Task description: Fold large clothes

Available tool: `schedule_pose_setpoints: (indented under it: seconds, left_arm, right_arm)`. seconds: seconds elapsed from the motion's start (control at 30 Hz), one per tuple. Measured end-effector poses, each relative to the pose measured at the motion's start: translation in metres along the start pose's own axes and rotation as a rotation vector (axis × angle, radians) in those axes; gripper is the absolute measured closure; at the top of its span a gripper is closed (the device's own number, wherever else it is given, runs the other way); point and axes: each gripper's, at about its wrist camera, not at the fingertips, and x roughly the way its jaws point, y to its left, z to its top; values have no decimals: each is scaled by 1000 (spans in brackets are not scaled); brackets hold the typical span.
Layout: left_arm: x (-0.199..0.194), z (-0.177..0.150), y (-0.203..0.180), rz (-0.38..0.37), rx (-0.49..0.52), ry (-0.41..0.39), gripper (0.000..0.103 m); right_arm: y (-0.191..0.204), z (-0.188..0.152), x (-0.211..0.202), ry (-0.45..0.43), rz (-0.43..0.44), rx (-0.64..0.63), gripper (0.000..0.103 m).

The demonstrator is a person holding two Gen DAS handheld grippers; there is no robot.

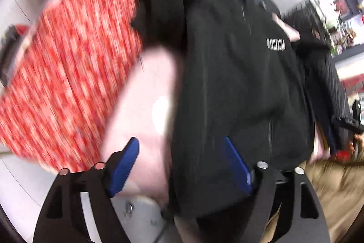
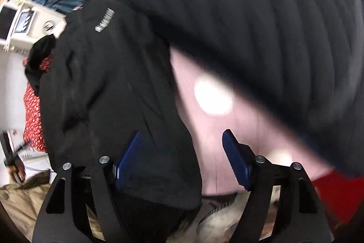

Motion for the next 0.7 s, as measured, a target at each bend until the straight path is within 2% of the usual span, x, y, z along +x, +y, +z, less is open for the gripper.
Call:
schedule_pose_setpoints:
  seconds: [0.07, 0.13, 0.23, 0.27, 0.33, 0.37, 0.53, 0.6, 0.63, 0.67, 0.7]
  left_arm:
    - [-9, 34, 1, 13, -6, -68, 24]
    - [-2, 69, 1, 57, -15, -109, 19]
    - [11, 115, 10, 170, -14, -171, 17]
    - [22, 134, 4, 239, -17, -188, 16]
    - [26, 161, 2, 292, -26, -201, 16]
    - [36, 173, -4, 306, -31, -210, 16]
    - [97, 227, -37, 495, -70, -189, 15]
    - [113, 231, -37, 616, -89, -154, 15]
    - [118, 233, -32, 651, -100, -147, 21]
    - [117, 233, -26, 664, -111, -144, 48]
    - [114, 231, -17, 648, -128, -130, 67]
  right_arm:
    - [22, 30, -8, -25, 4, -74, 30]
    - [46, 57, -14, -45, 19, -144, 30]
    - [78, 95, -15, -64, 44, -215, 30]
    - [88, 106, -12, -71, 45, -231, 30]
    - [106, 121, -8, -79, 56, -252, 30]
    - [108, 124, -10, -81, 62, -250, 30]
    - [137, 124, 9, -68, 138, -208, 30]
    - [147, 118, 16, -69, 172, -175, 30]
    - [149, 114, 17, -66, 189, -157, 30]
    - [148, 110, 18, -62, 200, -147, 30]
    - [146, 106, 18, -58, 210, -139, 30]
